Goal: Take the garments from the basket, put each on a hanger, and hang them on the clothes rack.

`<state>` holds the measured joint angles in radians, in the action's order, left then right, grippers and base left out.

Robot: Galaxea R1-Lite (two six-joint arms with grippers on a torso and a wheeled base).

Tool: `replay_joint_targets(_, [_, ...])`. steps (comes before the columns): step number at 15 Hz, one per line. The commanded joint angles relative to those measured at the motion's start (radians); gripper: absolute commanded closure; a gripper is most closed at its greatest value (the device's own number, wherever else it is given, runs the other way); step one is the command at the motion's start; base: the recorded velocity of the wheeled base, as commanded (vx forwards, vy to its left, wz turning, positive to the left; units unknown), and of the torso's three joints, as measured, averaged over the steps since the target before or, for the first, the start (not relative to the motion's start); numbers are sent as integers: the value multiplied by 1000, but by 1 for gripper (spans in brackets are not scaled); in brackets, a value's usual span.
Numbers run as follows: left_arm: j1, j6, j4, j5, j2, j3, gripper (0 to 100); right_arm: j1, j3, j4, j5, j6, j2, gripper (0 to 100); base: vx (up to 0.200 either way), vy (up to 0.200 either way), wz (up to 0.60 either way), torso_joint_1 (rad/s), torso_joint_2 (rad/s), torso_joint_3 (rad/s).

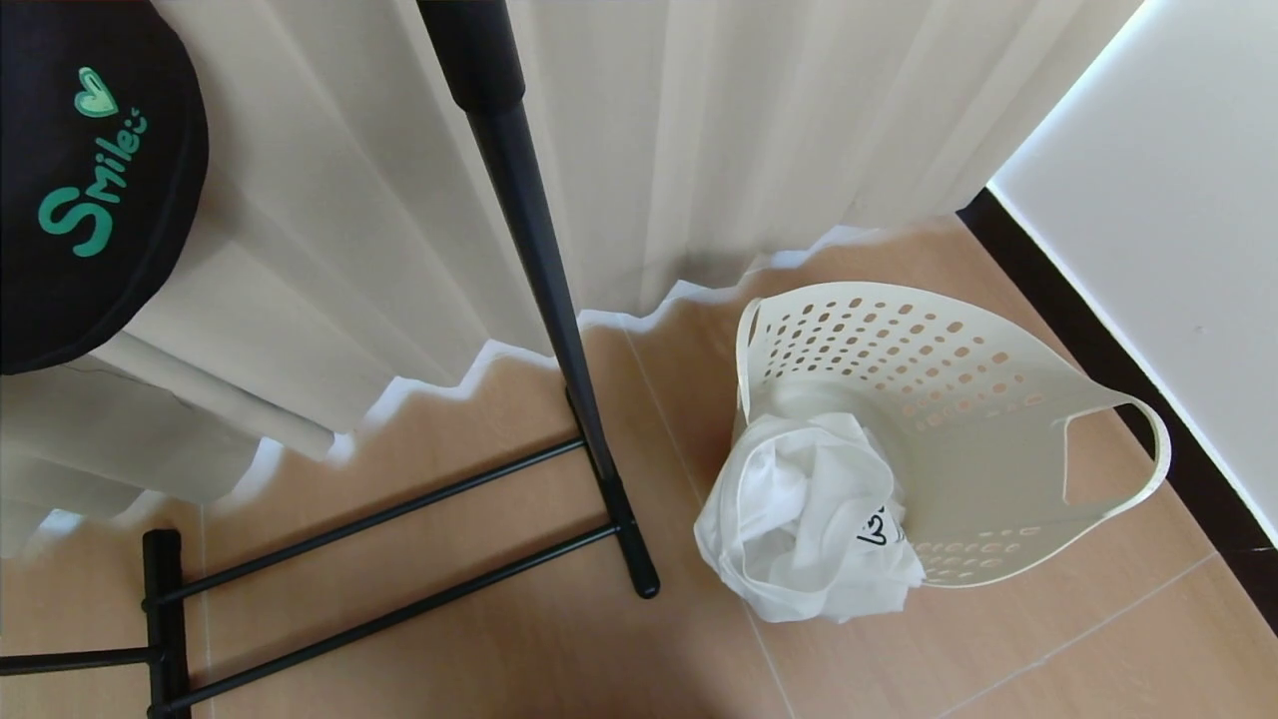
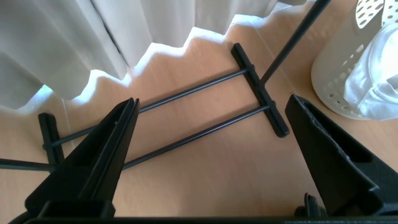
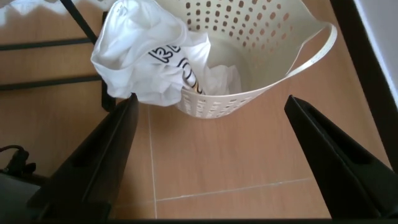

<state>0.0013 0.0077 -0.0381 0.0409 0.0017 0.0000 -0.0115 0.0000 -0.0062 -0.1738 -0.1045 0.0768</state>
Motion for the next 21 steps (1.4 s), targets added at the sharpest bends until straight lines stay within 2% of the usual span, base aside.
replay_joint_targets(1, [0, 2, 0, 1, 0, 0, 0, 4, 0, -18, -4, 22, 241, 0, 0, 0, 0, 0, 0, 0])
replay_joint_targets(3, [0, 0, 0, 1, 1, 0, 0, 11, -28, -103, -72, 32, 420, 0, 0, 0, 0, 0, 0, 0])
replay_joint_targets(4, [0, 0, 0, 1, 1, 0, 0, 11, -31, -110, -78, 32, 432, 0, 0, 0, 0, 0, 0, 0])
replay_joint_targets(5, [0, 2, 0, 1, 1, 0, 0, 28, -75, -176, -119, 28, 595, 0, 0, 0, 0, 0, 0, 0])
replay_joint_targets(8, [0, 2, 0, 1, 1, 0, 0, 145, -207, -196, -115, 15, 788, 0, 0, 0, 0, 0, 0, 0])
replay_joint_targets(9, [0, 0, 0, 1, 1, 0, 0, 205, -282, -196, -110, 0, 873, 0, 0, 0, 0, 0, 0, 0])
replay_joint_targets(10, [0, 2, 0, 1, 1, 0, 0, 217, -299, -196, -110, -11, 893, 0, 0, 0, 0, 0, 0, 0])
replay_joint_targets(12, [0, 2, 0, 1, 1, 0, 0, 243, -431, -198, -108, -181, 1097, 0, 0, 0, 0, 0, 0, 0])
replay_joint_targets(15, [0, 2, 0, 1, 1, 0, 0, 272, -577, -199, -33, -409, 1318, 0, 0, 0, 0, 0, 0, 0])
replay_joint_targets(17, [0, 0, 0, 1, 1, 0, 0, 321, -658, -199, 10, -471, 1430, 0, 0, 0, 0, 0, 0, 0])
replay_joint_targets(20, [0, 2, 0, 1, 0, 0, 0, 375, -785, -222, 137, -478, 1581, 0, 0, 0, 0, 0, 0, 0])
replay_joint_targets(21, [0, 2, 0, 1, 1, 0, 0, 383, -834, -275, 174, -478, 1663, 0, 0, 0, 0, 0, 0, 0])
